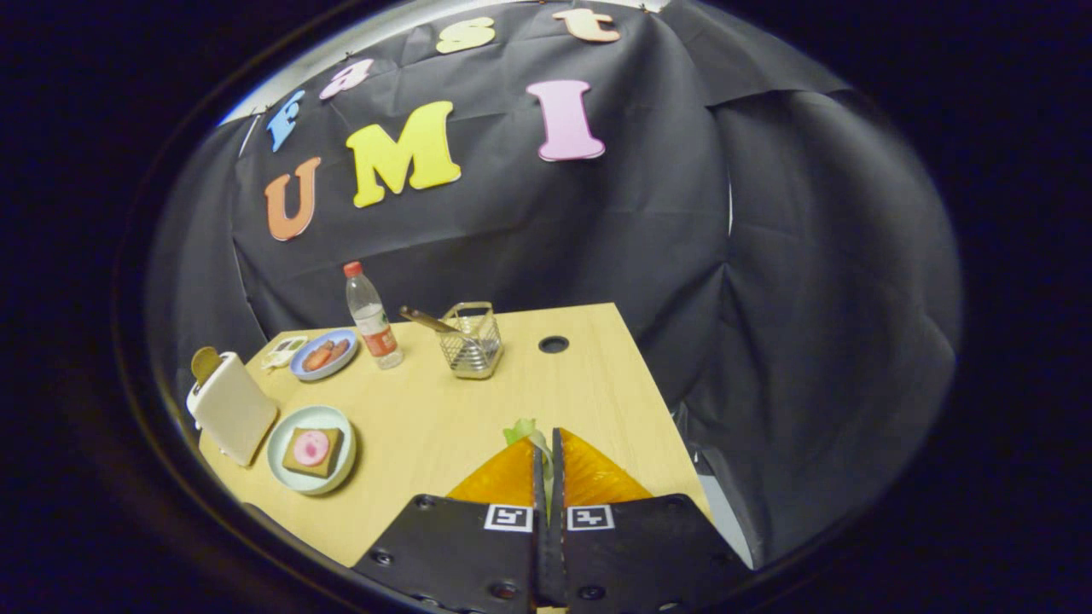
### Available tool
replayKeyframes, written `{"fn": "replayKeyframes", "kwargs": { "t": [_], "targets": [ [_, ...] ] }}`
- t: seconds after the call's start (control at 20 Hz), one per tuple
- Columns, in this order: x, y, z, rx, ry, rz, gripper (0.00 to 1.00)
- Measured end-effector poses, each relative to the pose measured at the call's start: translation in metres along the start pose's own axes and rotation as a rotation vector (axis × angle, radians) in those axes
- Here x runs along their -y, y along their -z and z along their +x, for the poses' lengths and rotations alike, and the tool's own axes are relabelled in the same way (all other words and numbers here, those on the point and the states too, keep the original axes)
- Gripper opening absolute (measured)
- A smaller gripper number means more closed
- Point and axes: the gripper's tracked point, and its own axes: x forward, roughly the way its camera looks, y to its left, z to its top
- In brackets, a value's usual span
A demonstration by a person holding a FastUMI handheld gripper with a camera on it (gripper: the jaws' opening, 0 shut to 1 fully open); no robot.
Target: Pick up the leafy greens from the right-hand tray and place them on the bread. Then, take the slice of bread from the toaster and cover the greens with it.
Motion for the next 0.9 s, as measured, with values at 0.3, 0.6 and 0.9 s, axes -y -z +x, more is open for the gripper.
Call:
{"fn": "replayKeyframes", "kwargs": {
  "t": [0.3, 0.6, 0.9],
  "targets": [
    [-0.106, -0.030, -0.023, 0.028, -0.036, -0.007, 0.00],
    [-0.252, -0.027, -0.019, 0.018, -0.137, 0.011, 0.00],
    [-0.369, 0.010, -0.007, -0.068, -0.244, 0.073, 0.00]
  ]
}}
